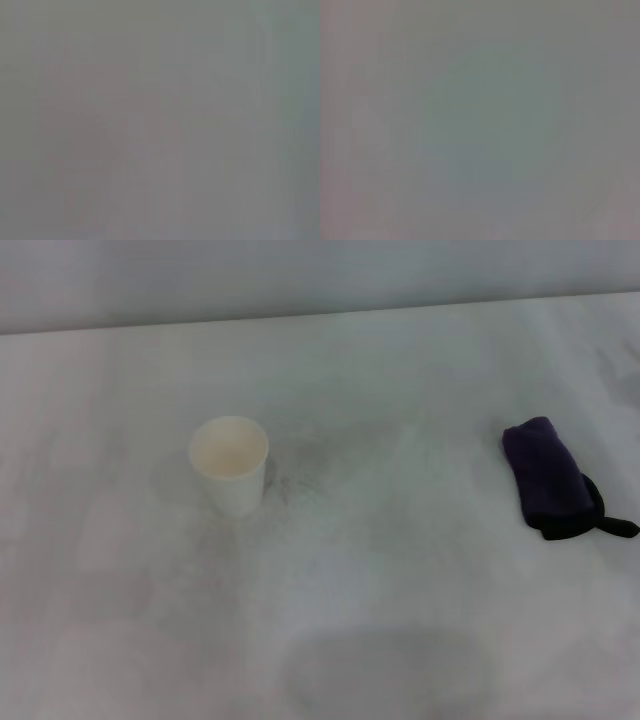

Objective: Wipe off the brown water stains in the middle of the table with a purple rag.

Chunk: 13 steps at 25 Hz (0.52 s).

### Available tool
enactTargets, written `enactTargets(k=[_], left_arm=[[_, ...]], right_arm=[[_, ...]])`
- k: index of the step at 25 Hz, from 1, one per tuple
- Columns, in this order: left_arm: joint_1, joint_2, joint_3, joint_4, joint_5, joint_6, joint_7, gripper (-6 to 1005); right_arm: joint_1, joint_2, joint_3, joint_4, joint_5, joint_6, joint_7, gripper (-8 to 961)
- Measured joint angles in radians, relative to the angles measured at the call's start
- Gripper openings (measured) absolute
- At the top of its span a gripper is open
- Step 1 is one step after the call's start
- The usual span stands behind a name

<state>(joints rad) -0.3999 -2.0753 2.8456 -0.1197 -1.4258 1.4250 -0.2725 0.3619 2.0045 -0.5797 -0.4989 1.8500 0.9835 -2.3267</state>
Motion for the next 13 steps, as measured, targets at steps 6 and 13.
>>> enactTargets(k=[6, 13], left_arm=[[-0.005, -0.002, 0.0, 0.025, 0.002, -0.016, 0.052, 892], [0.0, -0.002, 0.0, 0.065, 0.002, -0.018, 0.103, 893]], right_arm=[[-0.002, -0.002, 0.076, 0.113, 0.104, 0.157, -0.142, 417], [-0.012, 0.0, 0.088, 0.183, 0.128, 0.259, -0.245, 417]])
